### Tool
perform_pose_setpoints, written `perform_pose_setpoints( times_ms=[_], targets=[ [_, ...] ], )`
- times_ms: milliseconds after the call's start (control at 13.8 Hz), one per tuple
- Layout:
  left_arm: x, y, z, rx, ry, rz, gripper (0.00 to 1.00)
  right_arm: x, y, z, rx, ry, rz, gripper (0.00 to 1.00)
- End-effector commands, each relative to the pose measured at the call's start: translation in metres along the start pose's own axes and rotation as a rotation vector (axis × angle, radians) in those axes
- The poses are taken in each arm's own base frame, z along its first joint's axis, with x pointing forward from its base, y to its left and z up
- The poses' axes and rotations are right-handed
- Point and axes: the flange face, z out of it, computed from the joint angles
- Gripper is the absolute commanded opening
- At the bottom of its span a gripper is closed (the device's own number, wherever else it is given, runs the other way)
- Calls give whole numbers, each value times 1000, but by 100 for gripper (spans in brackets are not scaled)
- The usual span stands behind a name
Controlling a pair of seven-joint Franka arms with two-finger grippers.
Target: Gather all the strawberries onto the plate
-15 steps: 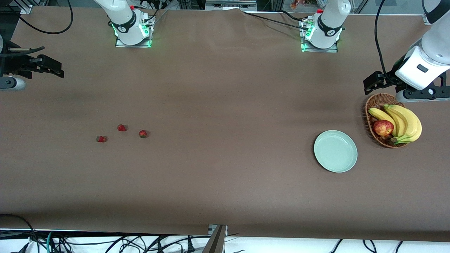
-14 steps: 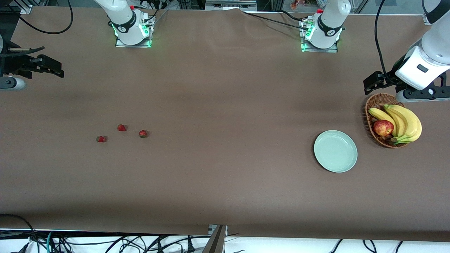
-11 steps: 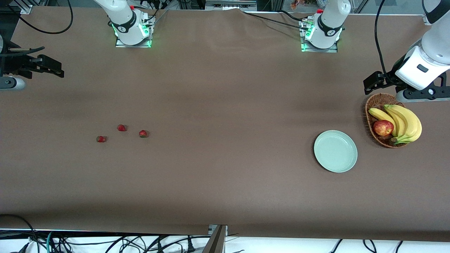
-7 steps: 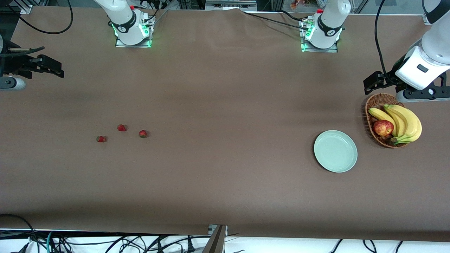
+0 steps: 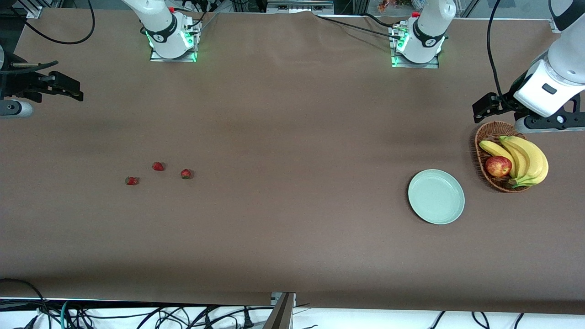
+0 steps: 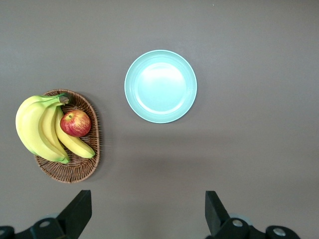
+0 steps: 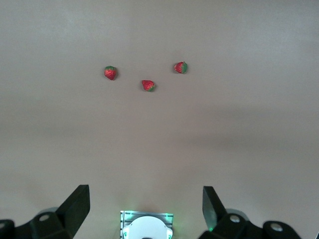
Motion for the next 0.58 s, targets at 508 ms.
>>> perform_pose_setpoints(
  times_ms=[508],
  targets=[
    [4,0,-4,-26,-1,-4,100,1,7,-5,11,11,-1,100]
  ],
)
